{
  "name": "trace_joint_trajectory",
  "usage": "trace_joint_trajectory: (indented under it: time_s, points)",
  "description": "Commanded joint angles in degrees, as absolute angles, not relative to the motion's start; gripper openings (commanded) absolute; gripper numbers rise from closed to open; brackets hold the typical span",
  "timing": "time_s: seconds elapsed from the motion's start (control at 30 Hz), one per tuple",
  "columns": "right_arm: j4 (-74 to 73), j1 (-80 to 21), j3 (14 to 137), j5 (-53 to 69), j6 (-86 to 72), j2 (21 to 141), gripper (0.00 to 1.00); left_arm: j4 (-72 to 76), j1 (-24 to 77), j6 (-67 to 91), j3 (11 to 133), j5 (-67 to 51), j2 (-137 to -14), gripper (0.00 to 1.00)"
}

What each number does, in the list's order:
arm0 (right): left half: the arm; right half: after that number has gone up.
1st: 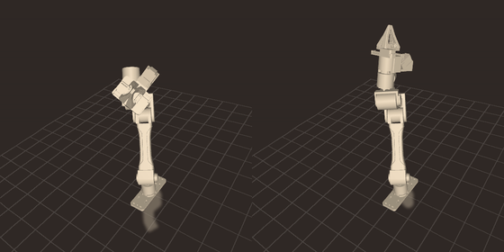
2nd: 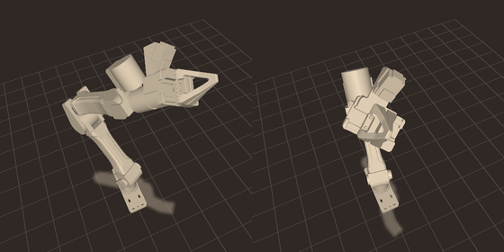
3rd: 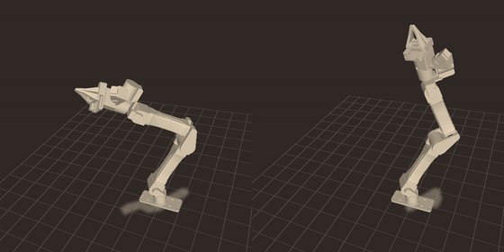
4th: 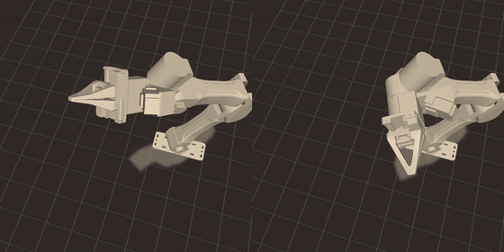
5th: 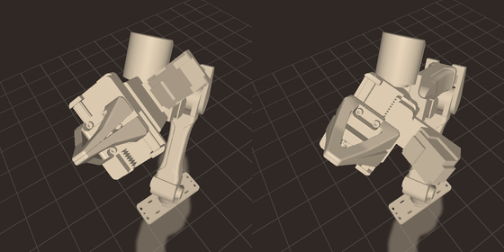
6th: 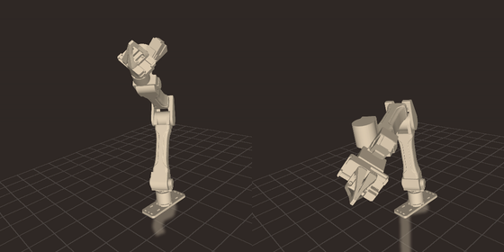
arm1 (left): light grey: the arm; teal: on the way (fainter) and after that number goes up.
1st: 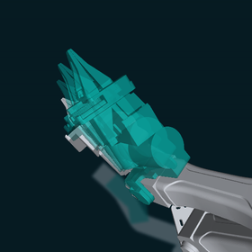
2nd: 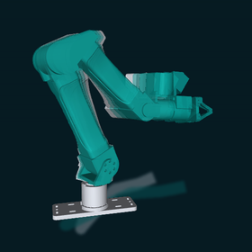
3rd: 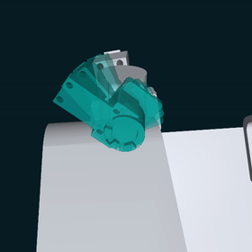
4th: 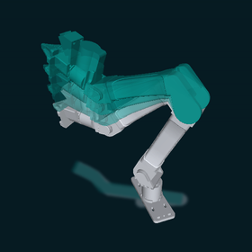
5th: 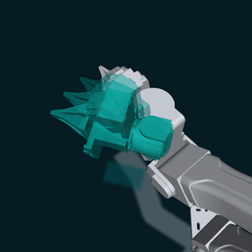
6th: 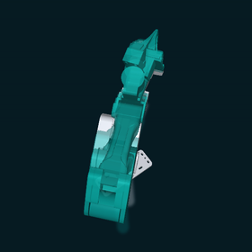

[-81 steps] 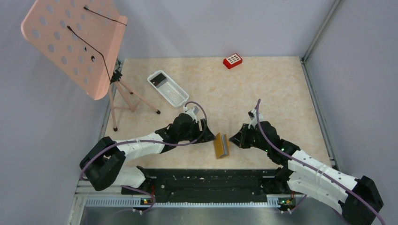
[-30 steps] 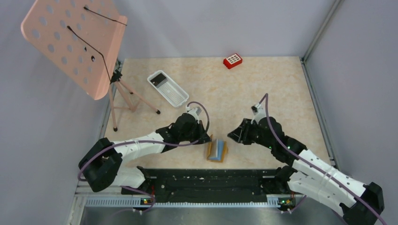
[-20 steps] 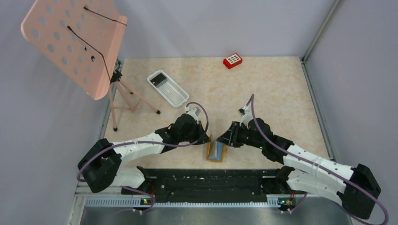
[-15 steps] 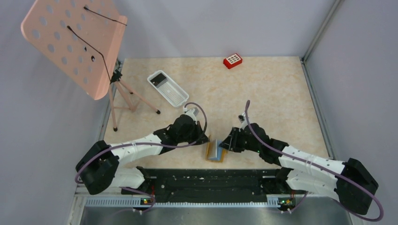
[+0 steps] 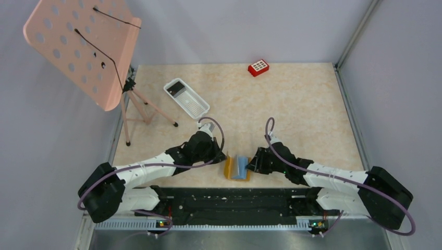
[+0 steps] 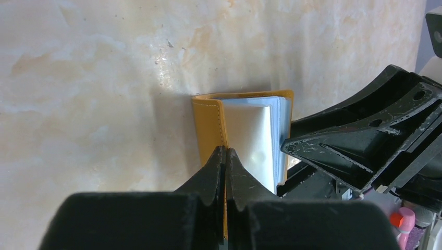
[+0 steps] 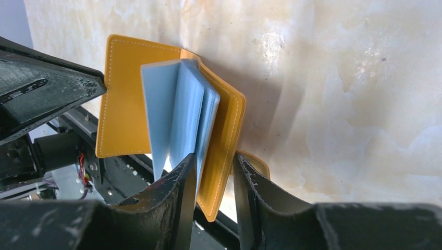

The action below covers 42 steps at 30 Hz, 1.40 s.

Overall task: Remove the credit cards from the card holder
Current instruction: Open the card holder at the center of the board.

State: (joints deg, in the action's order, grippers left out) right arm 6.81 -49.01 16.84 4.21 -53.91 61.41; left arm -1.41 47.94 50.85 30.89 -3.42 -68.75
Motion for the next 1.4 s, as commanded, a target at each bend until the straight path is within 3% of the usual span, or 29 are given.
trace_joint_trajectory:
  time_s: [0.0,0.8,0.97,1.1,1.37]
  points:
    - [11.4,-49.4,16.6,3.9,-52.3,63.7,0.31,-5.5,48.1,50.0,29.0,-2.1,-68.0,0.01]
    - [11.8,-49.4,21.3,7.7,-48.7,68.0,0.34,-0.8,48.1,53.3,21.0,-4.0,-65.7,0.04]
    - [8.6,-49.4,24.1,9.0,-46.9,69.9,0.42,2.2,48.1,54.0,20.2,-5.4,-65.7,0.04]
    - [9.9,-49.7,24.7,11.2,-47.1,71.5,0.56,3.8,48.1,54.6,19.7,-6.2,-66.0,0.04]
    - [9.9,-50.7,25.5,10.7,-47.1,73.0,0.55,4.8,48.1,54.8,19.4,-6.6,-66.0,0.04]
